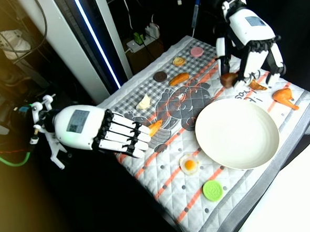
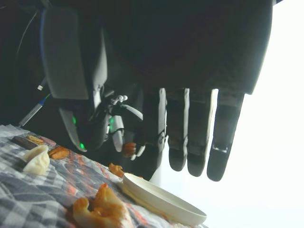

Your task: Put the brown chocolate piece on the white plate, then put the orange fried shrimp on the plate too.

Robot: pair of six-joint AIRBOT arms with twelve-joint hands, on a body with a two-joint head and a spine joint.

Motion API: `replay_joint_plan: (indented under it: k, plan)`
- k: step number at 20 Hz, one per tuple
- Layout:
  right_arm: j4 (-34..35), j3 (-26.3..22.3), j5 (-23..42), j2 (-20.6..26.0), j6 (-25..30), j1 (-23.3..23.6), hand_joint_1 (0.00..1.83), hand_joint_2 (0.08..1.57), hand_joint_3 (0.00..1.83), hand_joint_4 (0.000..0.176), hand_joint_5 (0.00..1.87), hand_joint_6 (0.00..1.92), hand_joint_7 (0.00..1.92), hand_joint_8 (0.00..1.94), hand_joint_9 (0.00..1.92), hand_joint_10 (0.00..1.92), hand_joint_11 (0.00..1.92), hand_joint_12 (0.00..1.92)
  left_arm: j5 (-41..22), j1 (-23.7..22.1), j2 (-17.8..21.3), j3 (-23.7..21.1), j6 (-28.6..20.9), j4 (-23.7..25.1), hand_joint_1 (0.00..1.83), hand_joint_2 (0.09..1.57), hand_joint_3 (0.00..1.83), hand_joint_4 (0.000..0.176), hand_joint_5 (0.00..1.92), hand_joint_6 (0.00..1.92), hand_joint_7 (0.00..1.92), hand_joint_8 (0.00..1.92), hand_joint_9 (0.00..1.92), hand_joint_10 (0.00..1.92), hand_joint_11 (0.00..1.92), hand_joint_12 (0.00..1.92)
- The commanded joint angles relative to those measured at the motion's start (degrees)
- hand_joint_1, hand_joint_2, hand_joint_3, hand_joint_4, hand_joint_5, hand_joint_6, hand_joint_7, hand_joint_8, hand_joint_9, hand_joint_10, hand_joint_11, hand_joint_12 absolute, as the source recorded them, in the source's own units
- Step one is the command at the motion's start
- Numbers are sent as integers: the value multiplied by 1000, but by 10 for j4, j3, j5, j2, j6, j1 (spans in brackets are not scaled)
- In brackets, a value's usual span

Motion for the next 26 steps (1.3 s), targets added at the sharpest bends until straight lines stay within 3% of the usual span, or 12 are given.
replay_joint_plan:
  k: [1, 2, 5, 6, 9, 10, 12, 15, 20, 22, 24, 26]
  plan:
    - [7, 4, 72, -4, 3, 8, 537, 1244, 1, 38, 471, 0, 374, 7, 360, 4, 128, 644, -29, -18, -14, 18, -2, 5, 1276, 1051, 0, 0, 1110, 721, 1133, 787, 1049, 723, 258, 1263]
    - [7, 6, 72, -7, 3, 10, 487, 1240, 0, 53, 475, 1, 387, 9, 366, 5, 133, 644, -14, -26, -29, 35, -2, 1, 1280, 1067, 0, 0, 1147, 457, 1104, 1000, 931, 960, 246, 1393]
    - [7, 13, 72, -20, 3, 23, 535, 1237, 0, 52, 479, 5, 396, 7, 352, 2, 105, 626, 17, -41, -65, 80, -2, -18, 1269, 1062, 10, 0, 987, 796, 1198, 777, 1014, 348, 206, 1157]
    - [7, 15, 72, -23, 3, 26, 552, 1243, 1, 51, 473, 1, 387, 2, 342, 0, 91, 621, 23, -44, -72, 90, -2, -24, 1043, 1020, 0, 9, 860, 292, 1058, 326, 995, 255, 194, 1294]
    - [7, 22, 70, -33, 3, 33, 559, 1252, 4, 28, 464, 0, 366, 0, 333, 0, 107, 574, 23, -47, -76, 94, -2, -30, 787, 983, 0, 158, 408, 2, 612, 3, 604, 9, 14, 1155]
    - [7, 24, 67, -36, 3, 36, 562, 1253, 4, 35, 457, 0, 361, 0, 334, 1, 111, 574, 19, -44, -75, 91, -2, -30, 758, 973, 0, 172, 325, 1, 535, 0, 549, 1, 2, 1091]
    - [7, 28, 60, -40, 3, 40, 594, 1250, 1, 65, 447, 0, 366, 2, 338, 2, 109, 577, 1, -33, -66, 74, -10, -27, 736, 958, 0, 176, 155, 0, 388, 0, 440, 0, 0, 1034]
    - [7, 36, 40, -49, 3, 50, 585, 1263, 2, 79, 425, 0, 372, 0, 332, 0, 73, 628, -65, 10, -15, 17, -170, 54, 740, 854, 0, 176, 20, 1, 186, 0, 260, 0, 0, 977]
    - [7, 52, -2, -67, 3, 62, 543, 1228, 0, 47, 484, 0, 394, 0, 372, 2, 79, 735, -184, 91, 87, -68, -463, 197, 745, 907, 2, 176, 12, 2, 47, 2, 102, 6, 0, 445]
    - [6, 63, -28, -78, 3, 72, 521, 1224, 0, 58, 518, 4, 411, 2, 411, 5, 101, 812, -250, 135, 122, -91, -584, 235, 870, 906, 0, 157, 0, 0, 3, 0, 5, 0, 0, 53]
    - [3, 70, -48, -86, 3, 79, 629, 1211, 0, 11, 588, 11, 514, 16, 503, 17, 175, 825, -303, 173, 151, -110, -661, 262, 1055, 862, 0, 142, 24, 8, 13, 4, 0, 0, 0, 2]
    - [1, 72, -58, -89, 3, 79, 726, 1198, 0, 19, 731, 11, 661, 13, 632, 19, 220, 910, -336, 196, 176, -136, -668, 271, 1006, 875, 0, 140, 6, 0, 2, 0, 3, 1, 6, 2]
